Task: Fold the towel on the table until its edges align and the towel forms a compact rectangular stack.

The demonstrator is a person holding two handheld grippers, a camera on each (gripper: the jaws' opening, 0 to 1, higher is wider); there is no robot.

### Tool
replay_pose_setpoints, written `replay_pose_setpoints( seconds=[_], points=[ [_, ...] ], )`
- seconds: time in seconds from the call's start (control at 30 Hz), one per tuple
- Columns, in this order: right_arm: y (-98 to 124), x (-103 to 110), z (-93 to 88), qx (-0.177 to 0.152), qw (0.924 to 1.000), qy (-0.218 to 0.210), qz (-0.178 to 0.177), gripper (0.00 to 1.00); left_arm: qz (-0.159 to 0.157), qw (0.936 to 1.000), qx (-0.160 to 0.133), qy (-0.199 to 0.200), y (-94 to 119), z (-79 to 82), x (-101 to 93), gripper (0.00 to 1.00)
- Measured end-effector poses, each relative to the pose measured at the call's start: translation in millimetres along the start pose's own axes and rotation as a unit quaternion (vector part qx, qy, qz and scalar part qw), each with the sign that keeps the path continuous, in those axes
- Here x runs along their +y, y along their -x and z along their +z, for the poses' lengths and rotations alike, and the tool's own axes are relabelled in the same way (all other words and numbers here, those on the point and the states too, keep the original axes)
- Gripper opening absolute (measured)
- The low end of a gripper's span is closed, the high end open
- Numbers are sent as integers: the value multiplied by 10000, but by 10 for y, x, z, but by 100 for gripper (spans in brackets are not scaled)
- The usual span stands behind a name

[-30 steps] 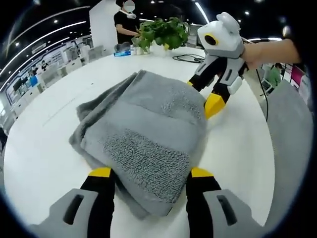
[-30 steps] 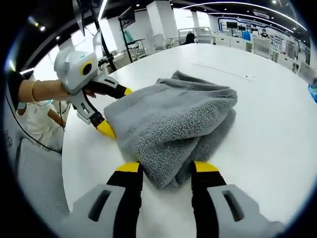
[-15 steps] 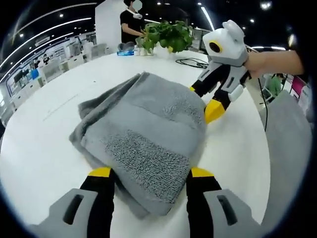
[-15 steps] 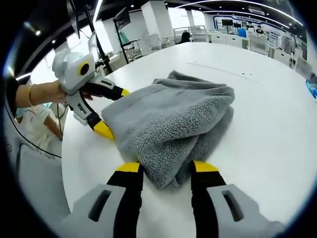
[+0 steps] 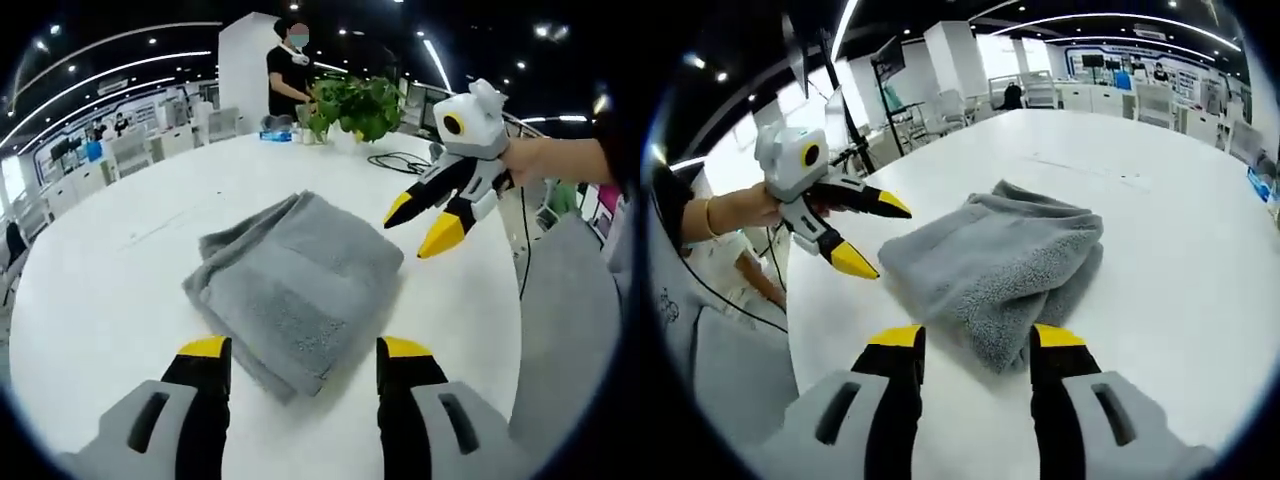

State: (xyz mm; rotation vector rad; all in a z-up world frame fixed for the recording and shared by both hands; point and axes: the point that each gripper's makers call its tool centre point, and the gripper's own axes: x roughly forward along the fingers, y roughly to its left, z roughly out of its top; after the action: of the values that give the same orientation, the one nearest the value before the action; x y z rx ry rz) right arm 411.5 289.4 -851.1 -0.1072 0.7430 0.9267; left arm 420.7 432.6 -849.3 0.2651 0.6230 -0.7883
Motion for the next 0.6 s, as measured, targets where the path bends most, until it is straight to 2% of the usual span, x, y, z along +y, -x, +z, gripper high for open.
replay_pose_setpoints(
  seconds=[0.23,0.37,0.6],
  points=[
    [264,208,-60,-107,9999,-9,-10,44,108,9997,-241,11,329,2,-160,63],
    [455,331,-164,-135,9999,21,-23,45,176,9993,-336,57,540,-101,-290,66],
    [660,544,-402,-165,9998,-132,-28,45,334,9973,-501,428,807,-317,-469,69]
  ],
)
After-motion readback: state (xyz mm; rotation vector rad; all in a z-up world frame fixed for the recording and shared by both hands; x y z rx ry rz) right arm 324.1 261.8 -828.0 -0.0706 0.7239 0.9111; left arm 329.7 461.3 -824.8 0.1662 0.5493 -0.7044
